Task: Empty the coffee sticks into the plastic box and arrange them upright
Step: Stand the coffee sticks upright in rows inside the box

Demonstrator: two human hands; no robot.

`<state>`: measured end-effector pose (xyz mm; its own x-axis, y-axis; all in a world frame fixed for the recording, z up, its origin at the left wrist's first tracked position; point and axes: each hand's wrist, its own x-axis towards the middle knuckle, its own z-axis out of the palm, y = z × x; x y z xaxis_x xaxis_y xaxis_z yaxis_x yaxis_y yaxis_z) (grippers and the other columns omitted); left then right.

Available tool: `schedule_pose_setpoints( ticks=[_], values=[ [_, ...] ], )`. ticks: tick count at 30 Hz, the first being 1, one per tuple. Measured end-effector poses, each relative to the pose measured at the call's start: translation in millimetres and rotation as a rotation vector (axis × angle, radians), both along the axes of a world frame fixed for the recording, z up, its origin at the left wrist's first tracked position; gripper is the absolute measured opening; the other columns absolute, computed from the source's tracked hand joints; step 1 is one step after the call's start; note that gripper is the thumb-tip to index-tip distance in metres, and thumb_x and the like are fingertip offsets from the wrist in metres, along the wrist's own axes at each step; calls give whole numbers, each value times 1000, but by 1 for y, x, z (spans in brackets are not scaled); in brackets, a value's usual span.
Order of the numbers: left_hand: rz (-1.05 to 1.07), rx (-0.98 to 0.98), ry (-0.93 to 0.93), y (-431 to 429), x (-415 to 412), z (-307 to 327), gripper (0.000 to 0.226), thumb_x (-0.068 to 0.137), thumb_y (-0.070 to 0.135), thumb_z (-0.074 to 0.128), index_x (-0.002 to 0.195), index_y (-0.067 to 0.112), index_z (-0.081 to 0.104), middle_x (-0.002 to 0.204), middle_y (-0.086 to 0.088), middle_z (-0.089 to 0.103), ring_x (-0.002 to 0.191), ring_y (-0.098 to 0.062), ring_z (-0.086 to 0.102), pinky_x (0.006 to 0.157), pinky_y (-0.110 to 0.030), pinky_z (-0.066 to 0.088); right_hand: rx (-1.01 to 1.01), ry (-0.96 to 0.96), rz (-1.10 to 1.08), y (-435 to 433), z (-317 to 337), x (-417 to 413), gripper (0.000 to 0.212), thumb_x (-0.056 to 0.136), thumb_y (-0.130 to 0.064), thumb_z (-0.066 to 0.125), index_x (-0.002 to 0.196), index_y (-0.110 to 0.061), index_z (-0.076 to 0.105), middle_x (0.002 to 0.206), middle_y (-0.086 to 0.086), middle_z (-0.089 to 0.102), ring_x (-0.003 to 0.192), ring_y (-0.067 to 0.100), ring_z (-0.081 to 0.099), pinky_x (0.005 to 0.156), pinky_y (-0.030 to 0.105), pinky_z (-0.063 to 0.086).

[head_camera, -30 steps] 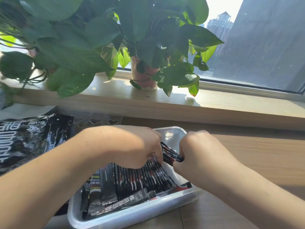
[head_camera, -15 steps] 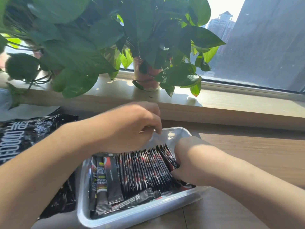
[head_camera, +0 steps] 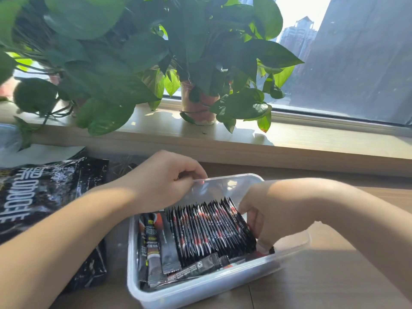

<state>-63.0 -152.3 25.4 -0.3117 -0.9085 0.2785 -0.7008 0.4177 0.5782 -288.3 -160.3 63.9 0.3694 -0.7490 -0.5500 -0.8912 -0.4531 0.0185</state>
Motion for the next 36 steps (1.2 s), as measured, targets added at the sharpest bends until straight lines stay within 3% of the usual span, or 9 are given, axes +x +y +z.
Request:
schedule_pose_setpoints(
  ticks=[6,10,15,20,25,27,31,33,36],
  values=[
    [-76,-32,-2,-10,-19,-1,32,90,6,55,99,27,77,86,15,75,69,-6,66,69,-29,55,-74,71,108,1,5,-13,51,83,-47,73,126,-24,61,114,7,70,103,32,69,81,38,55],
    [-80,-72,80,-10,-17,-4,35,89,1,55,96,27,78,91,17,75,81,-5,69,76,-34,56,-71,93,98,3,5,-14,48,82,-50,71,123,-28,62,113,5,71,86,28,64,75,36,53],
    [-56,-283,214,-6,-9,-5,34,81,1,50,88,18,79,98,12,73,77,-17,67,66,-30,50,5,12,-104,1,11,-14,25,80,-42,68,88,-19,72,82,-12,78,69,9,66,61,25,48],
    [-105,-387,158,-1,10,2,34,76,-5,50,84,12,78,96,4,71,79,-19,66,63,-26,47,-53,-30,-147,-10,5,-8,32,93,-35,58,95,-9,76,70,-14,77,75,10,74,79,25,57],
    [-94,-457,134,-5,23,6,33,73,-7,49,81,8,76,90,-1,70,77,-28,64,64,-41,51,-94,17,-169,-13,3,-2,39,97,-36,54,82,-7,76,66,-14,76,55,6,63,48,14,45],
    [-74,-466,135,-8,24,3,32,75,-7,49,80,9,76,88,-1,69,75,-28,63,63,-43,50,-148,9,-187,-12,2,1,38,97,-40,55,81,-11,73,64,-12,76,54,4,64,47,15,44],
    [-73,-399,110,-10,22,-6,31,80,-4,49,81,11,77,91,3,68,73,-13,62,64,-29,47,-349,-112,-235,-6,2,5,38,93,-46,59,103,-11,72,73,2,77,68,19,72,60,24,54],
    [-68,-351,59,-11,20,-12,30,83,0,48,83,13,76,93,5,67,79,-4,58,70,-20,44,-470,-281,-164,5,2,11,31,89,-44,61,93,-17,75,71,0,73,66,18,71,59,25,58],
    [-54,-294,47,-12,19,-16,32,83,2,45,84,14,75,93,9,66,86,-7,59,81,-27,47,-287,-521,-146,32,3,35,27,87,-37,64,79,-15,77,61,0,73,58,16,71,56,31,60]
  ],
)
